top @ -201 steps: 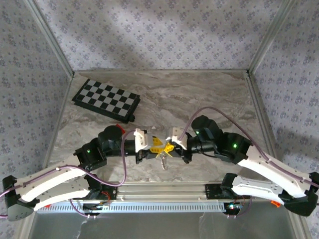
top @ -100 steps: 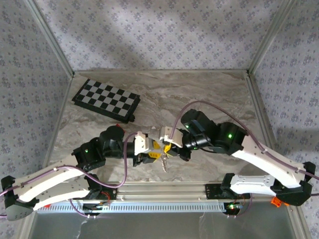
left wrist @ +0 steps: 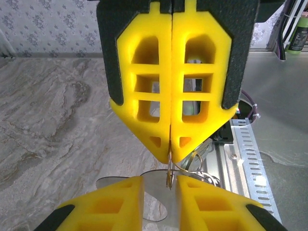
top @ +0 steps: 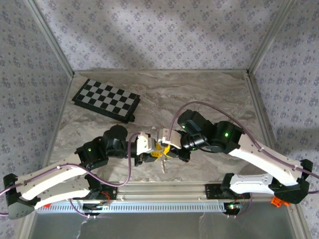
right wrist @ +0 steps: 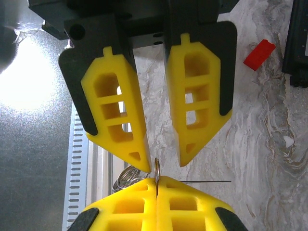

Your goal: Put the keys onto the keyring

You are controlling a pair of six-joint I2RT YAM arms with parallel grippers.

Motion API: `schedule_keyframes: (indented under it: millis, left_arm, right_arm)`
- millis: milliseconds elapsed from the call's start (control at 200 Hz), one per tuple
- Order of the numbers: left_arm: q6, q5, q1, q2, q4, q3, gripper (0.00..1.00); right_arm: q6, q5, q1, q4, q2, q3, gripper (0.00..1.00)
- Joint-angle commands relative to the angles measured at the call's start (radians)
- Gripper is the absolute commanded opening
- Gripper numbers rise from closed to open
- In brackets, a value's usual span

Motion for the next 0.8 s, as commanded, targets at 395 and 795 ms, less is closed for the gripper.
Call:
schedule_keyframes:
  millis: [395,795]
  left_arm:
    - [-0.028,0.053,-0.008,-0.008,0.114,0.000,0.00]
    - [-0.115,0.129,-0.009,-0.071,0.423,-0.090,0.00]
  right_arm:
    - [-0.019,-0.045,0.005,0.008,-0.001,0.023,0.00]
    - [0.118,-0.090,-0.043,0.397,-0.213,-0.202,0.35]
